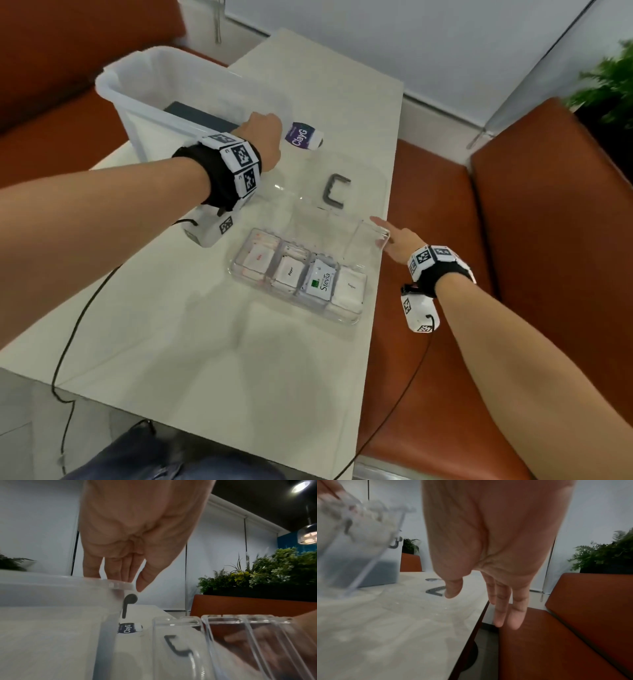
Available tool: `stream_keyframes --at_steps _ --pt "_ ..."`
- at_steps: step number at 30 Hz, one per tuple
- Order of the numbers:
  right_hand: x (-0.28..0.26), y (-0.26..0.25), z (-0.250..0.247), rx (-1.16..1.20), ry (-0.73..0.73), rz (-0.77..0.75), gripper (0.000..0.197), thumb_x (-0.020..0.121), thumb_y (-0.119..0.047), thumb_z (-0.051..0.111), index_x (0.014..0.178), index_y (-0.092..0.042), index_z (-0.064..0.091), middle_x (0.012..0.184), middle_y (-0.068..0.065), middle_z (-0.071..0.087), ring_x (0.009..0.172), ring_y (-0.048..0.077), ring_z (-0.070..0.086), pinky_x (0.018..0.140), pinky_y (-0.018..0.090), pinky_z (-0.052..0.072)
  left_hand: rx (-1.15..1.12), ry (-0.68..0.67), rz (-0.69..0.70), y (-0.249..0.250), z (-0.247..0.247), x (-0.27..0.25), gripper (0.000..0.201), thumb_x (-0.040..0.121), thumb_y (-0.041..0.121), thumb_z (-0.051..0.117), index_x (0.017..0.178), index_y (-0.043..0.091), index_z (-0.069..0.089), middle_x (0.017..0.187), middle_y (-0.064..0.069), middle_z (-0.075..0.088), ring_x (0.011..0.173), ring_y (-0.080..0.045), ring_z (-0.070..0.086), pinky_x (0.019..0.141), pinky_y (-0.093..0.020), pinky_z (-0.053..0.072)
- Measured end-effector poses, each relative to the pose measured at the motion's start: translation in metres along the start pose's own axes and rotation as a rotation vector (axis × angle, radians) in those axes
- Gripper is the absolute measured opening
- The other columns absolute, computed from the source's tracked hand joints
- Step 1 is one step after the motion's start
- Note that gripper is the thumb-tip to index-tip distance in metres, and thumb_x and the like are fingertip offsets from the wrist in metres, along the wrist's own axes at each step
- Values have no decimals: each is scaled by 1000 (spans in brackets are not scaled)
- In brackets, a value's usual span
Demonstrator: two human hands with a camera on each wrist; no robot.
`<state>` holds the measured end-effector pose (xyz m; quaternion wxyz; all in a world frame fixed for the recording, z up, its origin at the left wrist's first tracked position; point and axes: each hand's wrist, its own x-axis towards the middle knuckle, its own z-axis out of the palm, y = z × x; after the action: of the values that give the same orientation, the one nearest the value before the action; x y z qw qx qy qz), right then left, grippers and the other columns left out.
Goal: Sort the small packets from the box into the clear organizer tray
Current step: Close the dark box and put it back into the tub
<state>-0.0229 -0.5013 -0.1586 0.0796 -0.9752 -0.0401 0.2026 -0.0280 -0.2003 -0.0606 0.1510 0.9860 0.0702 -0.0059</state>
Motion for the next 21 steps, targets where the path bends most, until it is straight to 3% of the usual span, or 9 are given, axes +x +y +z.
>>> stream_keyframes --at_steps 4,6,8,10,12,14,17,19,21 --pt "15 2 21 -48 -54 55 53 102 -46 33 150 -23 32 136 20 50 110 34 59 85 34 49 -22 40 4 -4 1 -1 33 98 11 52 129 -2 50 131 -24 49 116 -41 55 93 -44 46" --pt "17 0 28 -1 -74 50 55 101 -47 33 150 -21 32 142 18 47 120 36 54 98 40 47 -29 45 4 -5 2 -1 35 99 12 52 131 -1 48 133 -24 47 116 -41 54 93 -43 46" --pt "18 1 32 109 -12 69 51 101 -41 39 145 -15 38 139 18 50 121 35 53 101 43 45 -36 45 4 -4 3 0 39 99 13 52 135 1 46 135 -24 44 118 -41 53 94 -43 45" --pt "19 2 33 227 64 95 45 100 -33 46 140 -12 43 135 16 52 119 34 54 94 43 49 -44 39 -2 -4 3 2 40 99 14 52 137 2 45 137 -24 43 118 -41 52 95 -43 44" --pt "20 4 34 358 93 142 36 98 -25 49 132 -14 47 132 14 51 110 35 58 69 39 56 -56 27 -8 -5 2 3 42 99 15 53 137 3 44 137 -24 42 118 -41 52 96 -43 44" --pt "22 10 37 524 134 233 23 96 -23 53 117 -15 51 126 15 53 101 35 61 59 36 57 -57 19 -12 -6 1 5 43 98 16 53 138 4 43 138 -23 42 119 -41 52 96 -44 44" --pt "21 22 35 798 231 376 30 92 -9 57 120 -12 46 126 16 53 82 27 63 65 37 58 -63 2 -1 -11 0 8 45 97 20 55 138 7 43 137 -20 44 119 -38 52 97 -44 44" --pt "21 32 23 962 295 453 46 89 -2 59 133 -8 45 128 15 56 87 27 66 76 40 59 -76 -12 8 -14 -1 11 45 97 22 55 138 9 43 137 -18 47 119 -37 52 96 -44 45" --pt "18 41 3 1006 363 454 39 85 -1 64 124 -9 58 117 12 66 89 24 69 77 37 59 -91 -17 19 -15 -2 13 44 96 22 56 137 9 45 135 -16 50 117 -36 54 94 -43 46"
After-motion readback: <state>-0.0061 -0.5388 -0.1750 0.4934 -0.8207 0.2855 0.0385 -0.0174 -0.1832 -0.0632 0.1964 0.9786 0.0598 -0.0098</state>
